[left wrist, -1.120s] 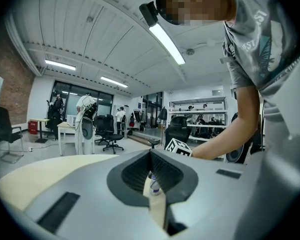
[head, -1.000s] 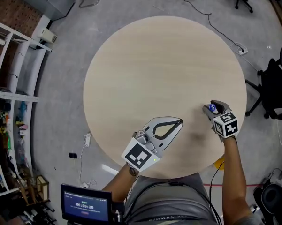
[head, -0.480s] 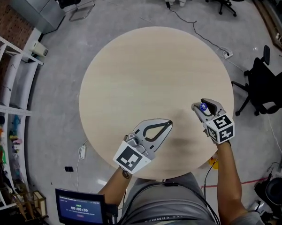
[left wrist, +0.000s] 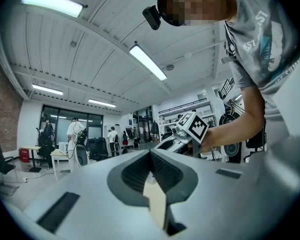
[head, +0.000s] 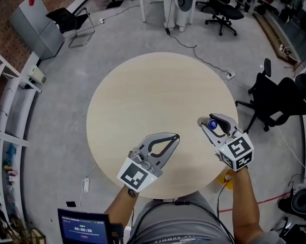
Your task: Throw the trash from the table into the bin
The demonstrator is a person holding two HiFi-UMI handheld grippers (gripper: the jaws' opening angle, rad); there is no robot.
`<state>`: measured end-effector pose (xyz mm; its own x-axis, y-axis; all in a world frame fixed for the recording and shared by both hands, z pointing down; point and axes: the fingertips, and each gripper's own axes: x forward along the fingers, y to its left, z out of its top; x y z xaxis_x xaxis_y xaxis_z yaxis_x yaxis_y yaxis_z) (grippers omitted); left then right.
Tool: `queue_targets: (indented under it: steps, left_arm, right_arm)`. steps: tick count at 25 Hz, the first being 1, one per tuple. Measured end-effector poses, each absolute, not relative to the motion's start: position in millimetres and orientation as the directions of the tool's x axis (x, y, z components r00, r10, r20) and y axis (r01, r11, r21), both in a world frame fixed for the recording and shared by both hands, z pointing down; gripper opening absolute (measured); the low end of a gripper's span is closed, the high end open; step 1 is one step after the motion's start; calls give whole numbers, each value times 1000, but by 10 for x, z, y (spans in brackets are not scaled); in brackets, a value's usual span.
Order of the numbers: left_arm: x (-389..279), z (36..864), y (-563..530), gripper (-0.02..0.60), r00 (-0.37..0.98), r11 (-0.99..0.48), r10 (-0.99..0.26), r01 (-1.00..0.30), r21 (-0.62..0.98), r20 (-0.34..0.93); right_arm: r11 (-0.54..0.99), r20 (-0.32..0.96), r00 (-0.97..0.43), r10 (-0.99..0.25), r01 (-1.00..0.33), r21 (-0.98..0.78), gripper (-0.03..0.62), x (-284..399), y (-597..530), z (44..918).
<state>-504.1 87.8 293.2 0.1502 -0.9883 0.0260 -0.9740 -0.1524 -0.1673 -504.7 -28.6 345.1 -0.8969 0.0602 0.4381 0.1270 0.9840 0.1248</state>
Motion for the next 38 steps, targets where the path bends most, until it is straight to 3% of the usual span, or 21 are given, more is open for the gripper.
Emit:
queue_targets:
  steps: [10,27,38]
  left_arm:
    - [-4307,2281,1377,41,208,-187,-977,-942,-278,-47]
    - [-3380,1828,1757,41,360,-291,-927,-868,-402,-107]
    - [-2340,1913,1435,41,549,-476,-832,-780,-407,-79]
  right_arm:
    - [964,282,-959,22,95,248,170,-4126,479,2264]
    - [924,105,-992,-64,-20,382,170,-2980,1189,1455]
    - [906,75,-959,-274,-231,354,170,-1728,1009,1464]
